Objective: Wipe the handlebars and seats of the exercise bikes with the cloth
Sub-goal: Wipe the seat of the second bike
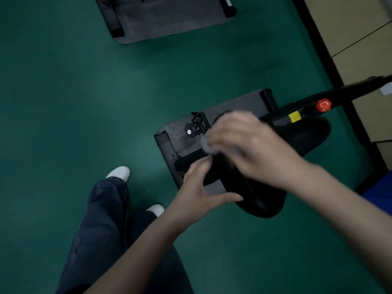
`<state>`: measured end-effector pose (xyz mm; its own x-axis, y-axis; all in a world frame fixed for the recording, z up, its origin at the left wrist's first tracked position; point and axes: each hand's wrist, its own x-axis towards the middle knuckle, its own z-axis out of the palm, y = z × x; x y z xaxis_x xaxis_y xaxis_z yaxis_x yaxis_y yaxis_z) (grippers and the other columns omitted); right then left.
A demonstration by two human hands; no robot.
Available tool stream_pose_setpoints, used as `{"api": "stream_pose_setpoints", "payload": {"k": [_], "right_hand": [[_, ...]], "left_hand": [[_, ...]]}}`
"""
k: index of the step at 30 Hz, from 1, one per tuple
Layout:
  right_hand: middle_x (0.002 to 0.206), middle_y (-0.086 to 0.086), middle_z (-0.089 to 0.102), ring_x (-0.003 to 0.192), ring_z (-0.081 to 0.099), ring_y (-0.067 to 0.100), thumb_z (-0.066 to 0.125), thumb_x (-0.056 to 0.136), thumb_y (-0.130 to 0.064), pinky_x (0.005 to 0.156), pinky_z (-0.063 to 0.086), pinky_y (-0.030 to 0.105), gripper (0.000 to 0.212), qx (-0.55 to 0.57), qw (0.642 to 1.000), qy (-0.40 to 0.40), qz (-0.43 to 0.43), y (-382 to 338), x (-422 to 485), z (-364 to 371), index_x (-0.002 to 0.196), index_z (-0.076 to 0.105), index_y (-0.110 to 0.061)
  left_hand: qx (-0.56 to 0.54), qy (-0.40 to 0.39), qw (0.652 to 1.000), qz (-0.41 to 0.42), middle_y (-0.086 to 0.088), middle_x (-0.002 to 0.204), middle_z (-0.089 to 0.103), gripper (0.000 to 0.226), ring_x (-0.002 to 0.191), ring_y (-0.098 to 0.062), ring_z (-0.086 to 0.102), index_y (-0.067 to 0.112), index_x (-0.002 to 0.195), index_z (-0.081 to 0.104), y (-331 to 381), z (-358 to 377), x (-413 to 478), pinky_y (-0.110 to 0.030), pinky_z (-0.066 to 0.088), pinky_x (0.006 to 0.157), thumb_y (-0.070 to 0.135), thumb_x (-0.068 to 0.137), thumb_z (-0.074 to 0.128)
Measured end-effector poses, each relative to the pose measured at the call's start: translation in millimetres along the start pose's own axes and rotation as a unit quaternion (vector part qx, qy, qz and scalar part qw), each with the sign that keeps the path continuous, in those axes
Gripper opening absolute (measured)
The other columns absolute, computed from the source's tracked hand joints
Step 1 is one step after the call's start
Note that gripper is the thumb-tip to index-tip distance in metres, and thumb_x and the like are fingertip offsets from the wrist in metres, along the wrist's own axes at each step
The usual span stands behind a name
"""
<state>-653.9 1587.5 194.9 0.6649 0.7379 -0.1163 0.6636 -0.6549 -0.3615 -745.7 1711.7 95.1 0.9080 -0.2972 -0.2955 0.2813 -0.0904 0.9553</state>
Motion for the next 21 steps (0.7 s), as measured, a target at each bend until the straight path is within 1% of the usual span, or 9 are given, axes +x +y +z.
{"api": "stream_pose_setpoints", "payload": {"k": [3, 4, 7, 10, 12, 14, 16, 19, 21], "right_hand": [[0.099, 0.006, 0.071, 0.099, 0.062, 0.026, 0.06, 0.092, -0.018, 0.091, 0.045, 0.035, 0.016, 0.028, 0.993, -0.029, 0.113, 20.0, 41.5, -13.2, 0.095, 0.073, -0.01], [0.099, 0.006, 0.071, 0.1, 0.062, 0.025, 0.06, 0.092, -0.021, 0.091, 0.045, 0.035, 0.017, 0.029, 0.991, -0.04, 0.125, 23.4, 46.7, -12.9, 0.096, 0.073, -0.012], [0.095, 0.001, 0.069, 0.099, 0.059, 0.024, 0.061, 0.09, -0.016, 0.091, 0.044, 0.041, 0.012, 0.003, 0.997, -0.057, 0.059, 11.2, 31.6, -9.3, 0.091, 0.072, -0.012], [0.092, 0.002, 0.069, 0.098, 0.059, 0.025, 0.062, 0.088, -0.005, 0.097, 0.039, 0.042, 0.009, 0.022, 0.997, -0.062, -0.027, -9.1, -6.5, -4.9, 0.085, 0.071, -0.008], [0.097, 0.002, 0.069, 0.103, 0.059, 0.025, 0.063, 0.089, -0.004, 0.104, 0.036, 0.041, 0.009, 0.029, 0.997, -0.052, -0.055, -13.0, -25.8, -0.8, 0.089, 0.072, -0.006], [0.098, 0.003, 0.069, 0.104, 0.059, 0.024, 0.062, 0.091, -0.006, 0.105, 0.036, 0.04, 0.01, 0.036, 0.997, -0.041, -0.055, -12.3, -28.0, -0.8, 0.091, 0.072, -0.005], [0.094, 0.004, 0.068, 0.099, 0.06, 0.024, 0.06, 0.092, -0.01, 0.099, 0.038, 0.039, 0.012, 0.026, 0.998, -0.047, -0.019, -10.0, -10.6, -4.8, 0.09, 0.071, -0.008], [0.088, 0.002, 0.069, 0.093, 0.061, 0.022, 0.058, 0.092, -0.023, 0.087, 0.045, 0.036, 0.016, 0.013, 0.992, -0.09, 0.082, -0.6, 34.9, -10.1, 0.09, 0.072, -0.016], [0.079, 0.0, 0.069, 0.085, 0.065, 0.02, 0.058, 0.091, -0.028, 0.076, 0.05, 0.028, 0.018, 0.038, 0.974, -0.132, 0.181, 12.2, 61.2, -13.8, 0.088, 0.073, -0.019]], "left_hand": [[0.002, 0.012, 1.0, 0.009, 0.045, 0.122, 0.038, 0.072, 0.131, -0.004, 0.036, 0.056, 0.119, 0.04, 1.4, 1.6, -1.0, -0.041, 0.029, 0.114, 0.073, 0.056, 0.072], [0.003, 0.016, 1.0, 0.011, 0.045, 0.122, 0.038, 0.071, 0.131, -0.003, 0.036, 0.058, 0.119, 0.04, 1.0, 2.1, -1.5, -0.041, 0.03, 0.114, 0.071, 0.057, 0.072], [0.007, 0.024, 1.0, 0.014, 0.042, 0.126, 0.038, 0.069, 0.132, -0.003, 0.034, 0.059, 0.119, 0.038, -2.2, 4.1, -3.3, -0.041, 0.029, 0.114, 0.067, 0.059, 0.069], [0.018, 0.022, 0.999, 0.016, 0.025, 0.128, 0.042, 0.066, 0.132, -0.01, 0.036, 0.055, 0.116, 0.039, -7.4, 3.6, -4.2, -0.044, 0.032, 0.112, 0.067, 0.058, 0.069], [0.037, 0.022, 0.999, 0.028, 0.031, 0.127, 0.04, 0.063, 0.132, -0.008, 0.035, 0.055, 0.113, 0.041, -9.8, 0.5, -4.0, -0.044, 0.031, 0.112, 0.066, 0.058, 0.069], [0.054, 0.019, 0.997, 0.047, 0.034, 0.126, 0.039, 0.063, 0.131, -0.007, 0.037, 0.053, 0.114, 0.041, -9.5, -3.5, -1.8, -0.046, 0.031, 0.111, 0.065, 0.059, 0.069], [0.066, 0.021, 0.996, 0.06, 0.025, 0.126, 0.045, 0.068, 0.128, -0.013, 0.04, 0.044, 0.121, 0.044, -6.8, -5.6, 1.3, -0.049, 0.033, 0.108, 0.063, 0.061, 0.069], [0.094, 0.006, 0.994, 0.059, 0.012, 0.127, 0.05, 0.083, 0.126, -0.014, 0.043, 0.022, 0.131, 0.052, -2.6, -7.7, 3.6, -0.048, 0.035, 0.107, 0.064, 0.061, 0.067], [0.099, -0.014, 0.994, 0.05, 0.012, 0.128, 0.051, 0.085, 0.126, -0.011, 0.042, 0.021, 0.132, 0.052, -1.0, -9.6, 2.4, -0.047, 0.034, 0.108, 0.066, 0.061, 0.067]]}}
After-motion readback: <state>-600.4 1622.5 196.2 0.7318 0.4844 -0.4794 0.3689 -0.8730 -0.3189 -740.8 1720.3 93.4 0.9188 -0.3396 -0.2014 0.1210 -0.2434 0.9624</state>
